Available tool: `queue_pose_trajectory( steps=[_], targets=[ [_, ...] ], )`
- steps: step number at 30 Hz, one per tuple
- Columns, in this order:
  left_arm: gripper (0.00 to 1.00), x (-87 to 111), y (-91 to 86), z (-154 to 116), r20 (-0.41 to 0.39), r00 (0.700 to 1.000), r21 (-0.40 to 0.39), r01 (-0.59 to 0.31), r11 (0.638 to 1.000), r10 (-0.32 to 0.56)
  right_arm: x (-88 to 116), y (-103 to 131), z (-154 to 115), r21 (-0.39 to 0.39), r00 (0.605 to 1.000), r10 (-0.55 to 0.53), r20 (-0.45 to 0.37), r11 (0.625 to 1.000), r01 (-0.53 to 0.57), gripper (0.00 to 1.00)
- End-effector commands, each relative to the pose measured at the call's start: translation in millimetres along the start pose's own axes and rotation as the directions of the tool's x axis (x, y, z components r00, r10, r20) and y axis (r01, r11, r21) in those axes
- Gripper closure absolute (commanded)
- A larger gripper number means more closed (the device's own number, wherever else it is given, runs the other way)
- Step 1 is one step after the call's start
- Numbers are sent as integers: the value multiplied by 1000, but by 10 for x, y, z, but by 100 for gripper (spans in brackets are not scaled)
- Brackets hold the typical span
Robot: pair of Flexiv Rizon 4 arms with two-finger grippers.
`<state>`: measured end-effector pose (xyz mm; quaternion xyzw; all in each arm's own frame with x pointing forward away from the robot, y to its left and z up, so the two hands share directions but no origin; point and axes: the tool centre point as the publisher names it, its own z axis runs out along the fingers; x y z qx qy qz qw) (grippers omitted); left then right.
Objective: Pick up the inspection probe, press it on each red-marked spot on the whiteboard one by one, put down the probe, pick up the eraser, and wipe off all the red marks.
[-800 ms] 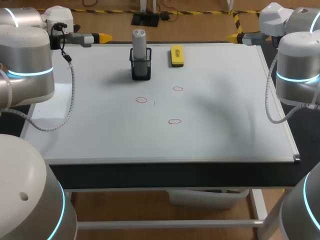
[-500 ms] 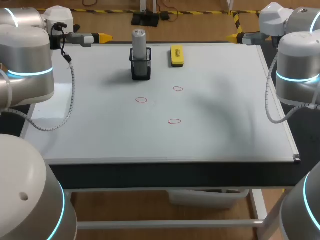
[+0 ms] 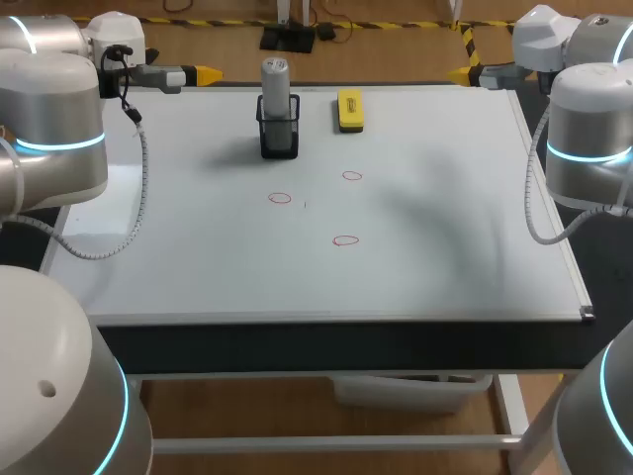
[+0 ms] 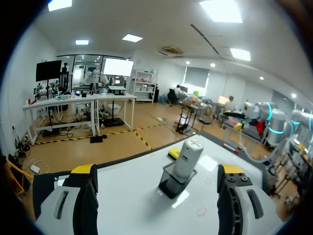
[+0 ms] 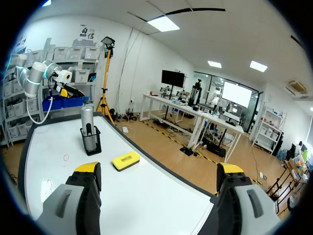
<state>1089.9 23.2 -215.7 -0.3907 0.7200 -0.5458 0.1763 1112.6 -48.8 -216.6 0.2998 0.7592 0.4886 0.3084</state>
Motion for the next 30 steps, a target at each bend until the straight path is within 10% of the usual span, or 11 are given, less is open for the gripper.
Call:
queue_pose_trajectory(
  steps=[1,15,30],
  targets=[
    [0,-4,3,5,-1,1000,2,1,1000,-1,-1,0,1,1,1000,0,0,1000,0,0],
    [0,106,26,122,-180,973,70,-132,989,142,-1,0,1,1,1000,0,0,1000,0,0],
    [0,356,106,337,-428,882,124,-158,980,196,-1,0,1,1,1000,0,0,1000,0,0]
  ],
)
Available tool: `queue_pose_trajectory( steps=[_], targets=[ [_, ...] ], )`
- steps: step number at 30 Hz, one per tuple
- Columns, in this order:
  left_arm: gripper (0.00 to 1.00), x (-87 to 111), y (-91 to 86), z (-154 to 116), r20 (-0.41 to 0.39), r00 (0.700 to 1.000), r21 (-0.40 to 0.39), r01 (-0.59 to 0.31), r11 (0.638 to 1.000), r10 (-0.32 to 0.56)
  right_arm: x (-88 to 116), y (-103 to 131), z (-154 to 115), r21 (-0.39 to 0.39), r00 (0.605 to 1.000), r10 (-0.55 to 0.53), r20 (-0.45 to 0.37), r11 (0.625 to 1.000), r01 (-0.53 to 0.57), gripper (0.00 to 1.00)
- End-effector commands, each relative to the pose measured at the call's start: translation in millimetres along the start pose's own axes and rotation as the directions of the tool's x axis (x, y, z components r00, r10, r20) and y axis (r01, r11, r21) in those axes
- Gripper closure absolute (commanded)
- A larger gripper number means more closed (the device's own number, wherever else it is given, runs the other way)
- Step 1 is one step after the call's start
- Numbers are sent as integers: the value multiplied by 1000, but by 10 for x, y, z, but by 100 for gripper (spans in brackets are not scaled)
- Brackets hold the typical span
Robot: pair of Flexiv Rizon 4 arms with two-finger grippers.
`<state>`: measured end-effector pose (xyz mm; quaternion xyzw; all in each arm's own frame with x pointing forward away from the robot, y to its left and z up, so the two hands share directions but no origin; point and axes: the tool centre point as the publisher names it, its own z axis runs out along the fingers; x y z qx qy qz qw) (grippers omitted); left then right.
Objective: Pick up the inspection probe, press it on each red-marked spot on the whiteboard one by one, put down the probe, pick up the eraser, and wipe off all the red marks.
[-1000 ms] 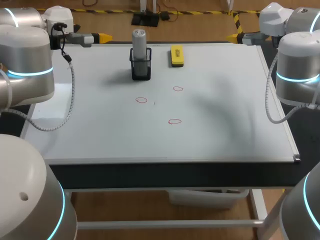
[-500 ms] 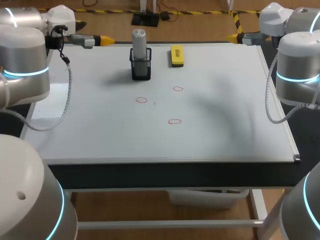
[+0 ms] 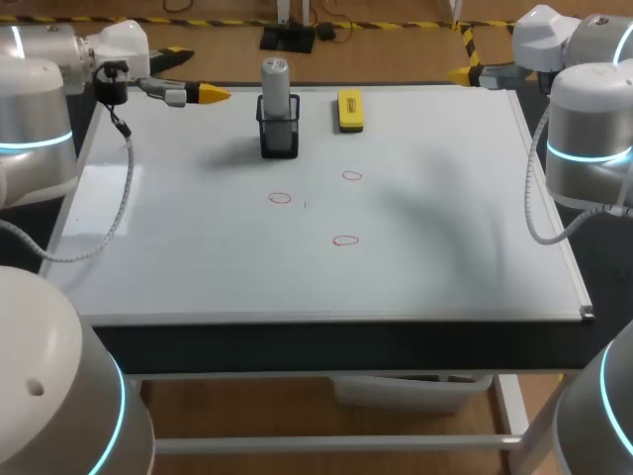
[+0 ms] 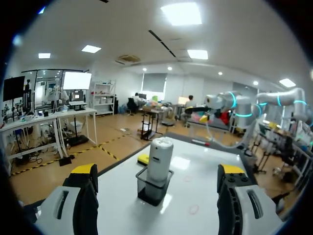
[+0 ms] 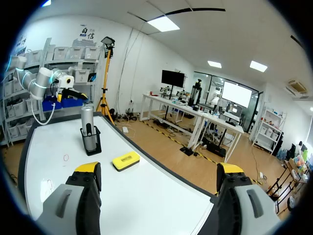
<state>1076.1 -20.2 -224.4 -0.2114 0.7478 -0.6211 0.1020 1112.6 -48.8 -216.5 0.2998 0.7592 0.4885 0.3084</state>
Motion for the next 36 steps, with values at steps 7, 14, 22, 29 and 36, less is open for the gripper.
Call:
queue_pose_trajectory(
  steps=[7,14,22,29,36],
  targets=[
    [0,-62,72,199,-128,991,40,-31,999,36,-1,-1,1,1,1000,0,0,1000,0,0],
    [0,-34,111,264,-150,987,51,-55,997,62,-1,-1,1,1,1000,0,0,1000,0,0],
    [0,38,149,381,-222,972,64,-61,996,74,-1,-1,1,1,1000,0,0,1000,0,0],
    [0,43,198,554,-246,967,94,-50,994,72,-1,-1,1,1,1000,0,0,1000,0,0],
    [0,-17,251,747,-275,959,129,-30,991,65,-1,-1,1,1,1000,0,0,1000,0,0]
  ],
)
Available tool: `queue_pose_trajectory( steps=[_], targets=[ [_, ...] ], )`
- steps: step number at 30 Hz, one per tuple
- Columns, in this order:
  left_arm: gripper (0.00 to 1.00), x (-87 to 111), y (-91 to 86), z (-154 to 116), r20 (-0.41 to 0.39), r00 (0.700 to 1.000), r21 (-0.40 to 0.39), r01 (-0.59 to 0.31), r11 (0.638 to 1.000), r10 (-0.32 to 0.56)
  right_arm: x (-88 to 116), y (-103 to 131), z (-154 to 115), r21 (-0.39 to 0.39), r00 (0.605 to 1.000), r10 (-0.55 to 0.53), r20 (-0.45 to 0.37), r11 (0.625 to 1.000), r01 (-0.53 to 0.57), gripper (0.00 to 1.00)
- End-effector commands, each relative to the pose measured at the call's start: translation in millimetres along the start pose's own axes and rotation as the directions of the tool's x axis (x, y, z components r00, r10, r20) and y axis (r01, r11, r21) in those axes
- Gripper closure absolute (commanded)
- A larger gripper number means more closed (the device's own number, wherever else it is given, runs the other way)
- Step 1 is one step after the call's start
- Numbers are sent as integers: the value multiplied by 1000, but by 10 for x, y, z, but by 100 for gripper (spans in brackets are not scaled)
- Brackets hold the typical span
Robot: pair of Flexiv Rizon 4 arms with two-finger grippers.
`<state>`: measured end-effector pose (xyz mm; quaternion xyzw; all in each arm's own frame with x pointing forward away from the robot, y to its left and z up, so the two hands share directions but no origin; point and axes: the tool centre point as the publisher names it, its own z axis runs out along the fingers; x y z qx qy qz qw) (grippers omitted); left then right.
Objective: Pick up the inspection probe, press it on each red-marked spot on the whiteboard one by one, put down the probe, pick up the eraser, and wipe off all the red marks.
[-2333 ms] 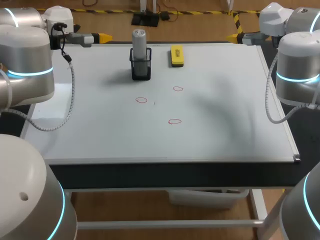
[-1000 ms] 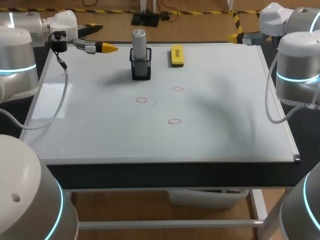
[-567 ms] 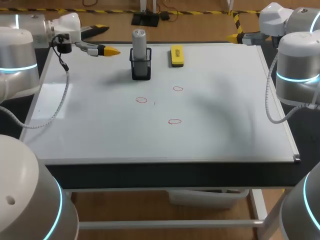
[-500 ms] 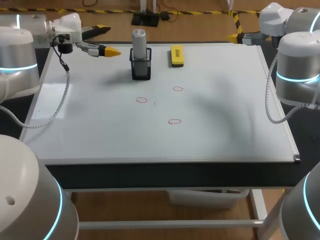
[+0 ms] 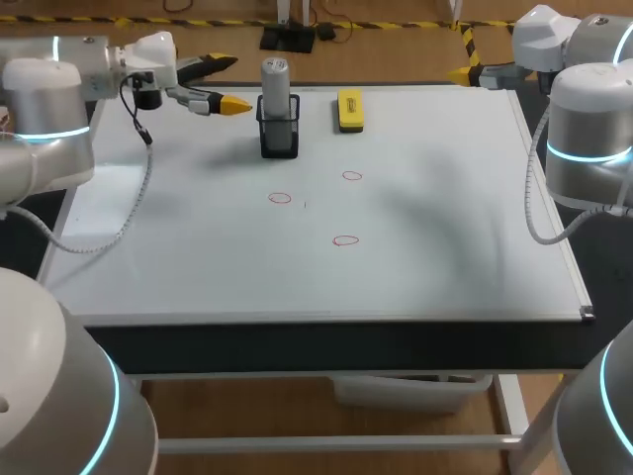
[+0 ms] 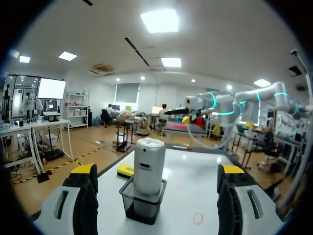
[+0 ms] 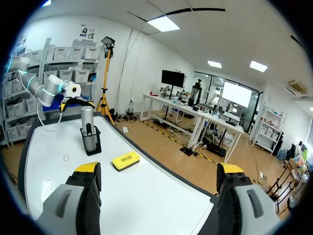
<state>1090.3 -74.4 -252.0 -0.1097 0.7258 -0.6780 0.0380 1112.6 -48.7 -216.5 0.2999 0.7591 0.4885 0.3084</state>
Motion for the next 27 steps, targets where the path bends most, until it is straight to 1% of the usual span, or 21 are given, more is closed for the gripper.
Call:
queue_pose_trajectory(
  steps=[1,7,11,15,17,19,21,27],
  targets=[
    [0,-134,119,141,-42,999,21,5,1000,-4,-2,-1,1,1,1000,0,0,1000,0,0],
    [0,-169,165,282,-69,998,38,18,999,-15,-2,-1,1,1,1000,0,0,1000,0,0],
    [0,-167,164,376,-83,996,45,22,999,-18,-2,-1,1,1,1000,0,0,1000,0,0],
    [0,-224,185,437,-92,996,58,23,998,-17,-2,-1,1,1,1000,0,0,1000,0,0],
    [0,-200,167,471,-96,995,64,22,998,-16,-2,-1,1,1,1000,0,0,1000,0,0],
    [0,-234,181,507,-104,994,75,22,997,-14,-2,-1,1,1,1000,0,0,1000,0,0],
    [0,-201,164,551,-108,994,80,23,997,-14,-2,-1,1,1,1000,0,0,1000,0,0],
    [0,-205,180,689,-112,994,81,22,996,-13,-2,-1,1,1,1000,0,0,1000,0,0]
  ],
)
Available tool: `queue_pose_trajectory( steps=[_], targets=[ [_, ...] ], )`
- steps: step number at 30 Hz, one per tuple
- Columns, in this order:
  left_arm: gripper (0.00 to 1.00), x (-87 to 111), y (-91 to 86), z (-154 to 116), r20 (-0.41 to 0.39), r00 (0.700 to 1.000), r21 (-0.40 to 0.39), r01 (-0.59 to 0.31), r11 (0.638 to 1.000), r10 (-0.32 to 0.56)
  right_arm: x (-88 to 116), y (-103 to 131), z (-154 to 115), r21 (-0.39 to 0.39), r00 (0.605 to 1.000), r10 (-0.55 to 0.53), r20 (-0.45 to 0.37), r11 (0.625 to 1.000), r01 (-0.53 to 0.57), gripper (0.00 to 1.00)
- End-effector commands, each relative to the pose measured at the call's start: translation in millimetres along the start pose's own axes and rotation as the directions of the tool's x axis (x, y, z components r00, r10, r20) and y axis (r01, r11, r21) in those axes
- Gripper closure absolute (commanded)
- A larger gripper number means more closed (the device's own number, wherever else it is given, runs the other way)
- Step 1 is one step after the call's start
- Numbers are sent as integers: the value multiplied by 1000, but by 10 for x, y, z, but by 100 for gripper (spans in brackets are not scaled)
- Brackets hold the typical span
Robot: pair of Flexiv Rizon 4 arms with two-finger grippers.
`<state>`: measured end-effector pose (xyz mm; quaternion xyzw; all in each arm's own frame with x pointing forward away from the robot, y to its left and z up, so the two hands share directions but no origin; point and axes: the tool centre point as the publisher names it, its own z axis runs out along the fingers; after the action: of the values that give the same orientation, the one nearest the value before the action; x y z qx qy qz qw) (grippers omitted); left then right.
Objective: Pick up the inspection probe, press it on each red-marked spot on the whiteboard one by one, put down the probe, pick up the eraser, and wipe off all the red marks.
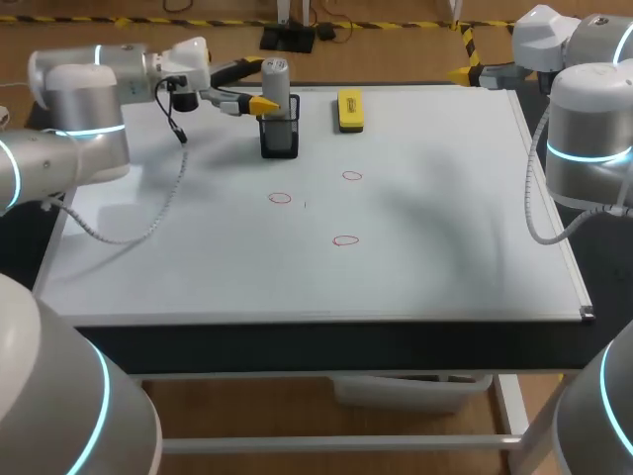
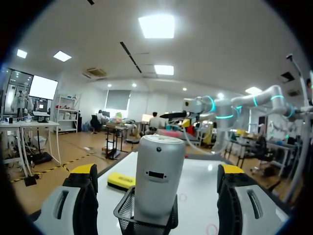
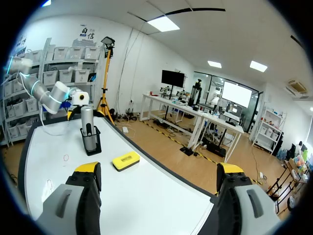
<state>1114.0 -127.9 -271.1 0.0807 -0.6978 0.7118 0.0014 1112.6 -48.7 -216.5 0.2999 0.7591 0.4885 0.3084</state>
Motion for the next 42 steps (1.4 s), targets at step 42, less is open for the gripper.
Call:
queue_pose_trajectory(
  steps=[42],
  targets=[
    [4,-26,0,226,17,1000,-17,-22,1000,22,-2,-1,0,1,1000,0,0,1000,0,0]
  ],
)
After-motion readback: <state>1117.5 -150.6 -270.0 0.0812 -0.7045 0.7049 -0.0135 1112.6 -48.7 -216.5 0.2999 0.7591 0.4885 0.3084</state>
